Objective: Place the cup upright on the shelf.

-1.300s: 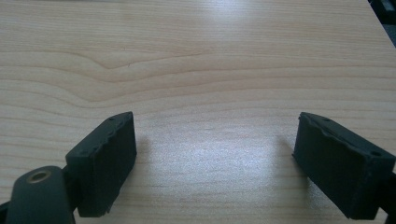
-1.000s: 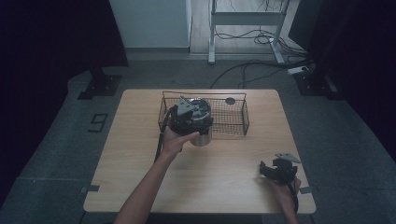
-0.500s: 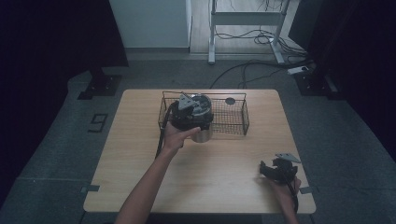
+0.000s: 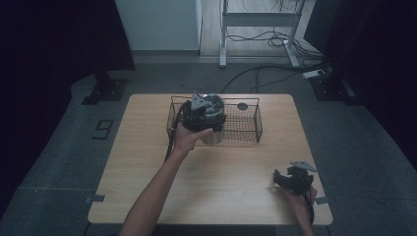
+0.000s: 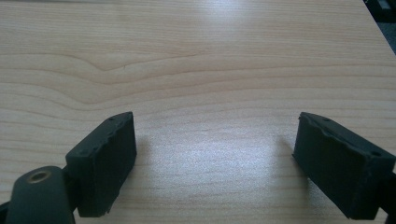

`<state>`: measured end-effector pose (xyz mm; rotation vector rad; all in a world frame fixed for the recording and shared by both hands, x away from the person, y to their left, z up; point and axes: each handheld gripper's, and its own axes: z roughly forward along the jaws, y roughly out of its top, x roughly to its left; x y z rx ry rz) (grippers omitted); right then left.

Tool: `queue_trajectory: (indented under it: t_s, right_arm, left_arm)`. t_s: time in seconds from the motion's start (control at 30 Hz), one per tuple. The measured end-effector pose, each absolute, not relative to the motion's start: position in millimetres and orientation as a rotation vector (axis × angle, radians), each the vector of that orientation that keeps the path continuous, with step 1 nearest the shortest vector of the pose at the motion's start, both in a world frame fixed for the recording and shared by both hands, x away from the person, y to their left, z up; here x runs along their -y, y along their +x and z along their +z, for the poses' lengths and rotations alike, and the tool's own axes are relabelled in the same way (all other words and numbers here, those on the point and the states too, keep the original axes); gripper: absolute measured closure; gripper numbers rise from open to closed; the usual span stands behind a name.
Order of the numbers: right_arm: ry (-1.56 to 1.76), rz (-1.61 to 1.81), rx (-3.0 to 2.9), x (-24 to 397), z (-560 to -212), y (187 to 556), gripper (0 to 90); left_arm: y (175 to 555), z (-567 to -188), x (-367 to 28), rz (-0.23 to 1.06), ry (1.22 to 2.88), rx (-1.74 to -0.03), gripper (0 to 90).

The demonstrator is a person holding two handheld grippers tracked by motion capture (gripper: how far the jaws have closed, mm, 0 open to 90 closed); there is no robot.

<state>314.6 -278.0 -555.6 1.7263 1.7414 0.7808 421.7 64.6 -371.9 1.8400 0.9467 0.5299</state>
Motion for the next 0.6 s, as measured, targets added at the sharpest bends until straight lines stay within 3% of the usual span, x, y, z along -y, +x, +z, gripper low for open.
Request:
queue_trajectory:
  t_s: [0.6]
  right_arm:
    - [1.726, 0.780, -1.741, 278, -556, 315, 12.8]
  left_arm:
    - [445, -360, -72, 0.565, 1.814, -0.986, 3.9]
